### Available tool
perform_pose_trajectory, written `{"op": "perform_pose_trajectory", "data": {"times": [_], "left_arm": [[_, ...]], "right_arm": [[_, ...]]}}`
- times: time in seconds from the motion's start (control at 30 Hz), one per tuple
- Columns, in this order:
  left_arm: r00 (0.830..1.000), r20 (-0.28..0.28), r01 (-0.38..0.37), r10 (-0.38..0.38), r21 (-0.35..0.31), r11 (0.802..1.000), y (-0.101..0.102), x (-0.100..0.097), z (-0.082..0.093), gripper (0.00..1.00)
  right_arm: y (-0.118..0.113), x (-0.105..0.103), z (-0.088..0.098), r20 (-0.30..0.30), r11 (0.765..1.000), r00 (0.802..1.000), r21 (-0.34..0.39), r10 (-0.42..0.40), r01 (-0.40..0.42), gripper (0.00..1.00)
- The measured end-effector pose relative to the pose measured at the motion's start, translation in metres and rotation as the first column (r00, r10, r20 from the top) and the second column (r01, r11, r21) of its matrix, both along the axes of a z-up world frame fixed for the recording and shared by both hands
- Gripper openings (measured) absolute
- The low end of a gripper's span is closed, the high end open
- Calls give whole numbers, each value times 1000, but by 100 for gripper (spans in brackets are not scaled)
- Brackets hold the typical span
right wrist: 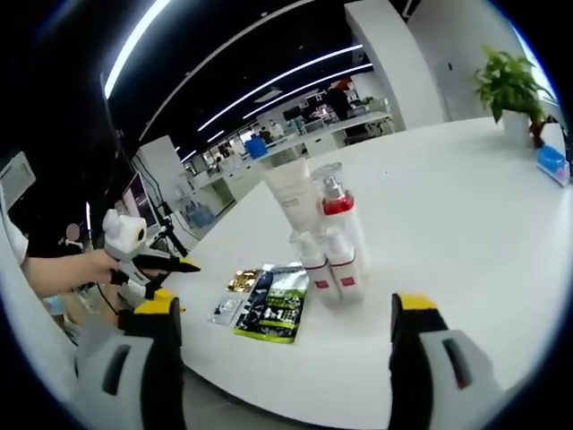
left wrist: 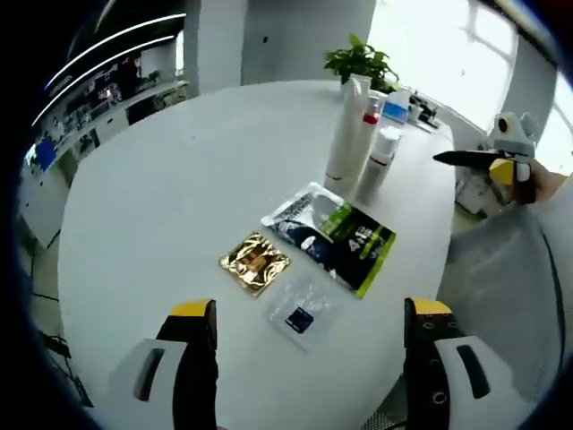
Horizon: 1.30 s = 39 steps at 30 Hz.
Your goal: Arrange the skincare products in the storage area until every visible bottle or jar stands upright without overlapping.
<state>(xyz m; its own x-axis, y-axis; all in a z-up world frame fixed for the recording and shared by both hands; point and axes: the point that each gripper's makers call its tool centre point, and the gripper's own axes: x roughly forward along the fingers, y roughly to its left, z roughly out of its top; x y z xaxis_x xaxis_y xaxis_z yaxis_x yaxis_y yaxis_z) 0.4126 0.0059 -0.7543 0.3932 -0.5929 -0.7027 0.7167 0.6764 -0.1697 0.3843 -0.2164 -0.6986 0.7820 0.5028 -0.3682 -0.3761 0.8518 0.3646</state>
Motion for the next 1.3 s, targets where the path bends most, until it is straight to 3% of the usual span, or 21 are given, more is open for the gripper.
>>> {"op": "perform_pose_trajectory", "data": {"times": [0.23, 0.37, 0.63, 0.93, 1.3], "left_arm": [[994, 51, -95, 98, -50, 994, 5, -15, 13, 94], [980, 123, -146, 156, -81, 986, 7, -21, 24, 97], [949, 192, -229, 251, -133, 964, 15, -31, 36, 97], [931, 210, -270, 300, -162, 949, 20, -31, 36, 97], [929, 200, -286, 311, -143, 947, 22, -32, 30, 94]], "right_arm": [[-3, -5, 2, 11, 1000, 1000, -16, 0, 0, 100], [-4, -7, 3, 15, 1000, 1000, -19, -4, 4, 100], [-6, -7, 2, 28, 999, 1000, -37, -11, 12, 100], [-9, -7, -2, 23, 999, 1000, -38, -11, 12, 100], [-9, -8, -5, 18, 999, 1000, -34, 1, 0, 100]]}}
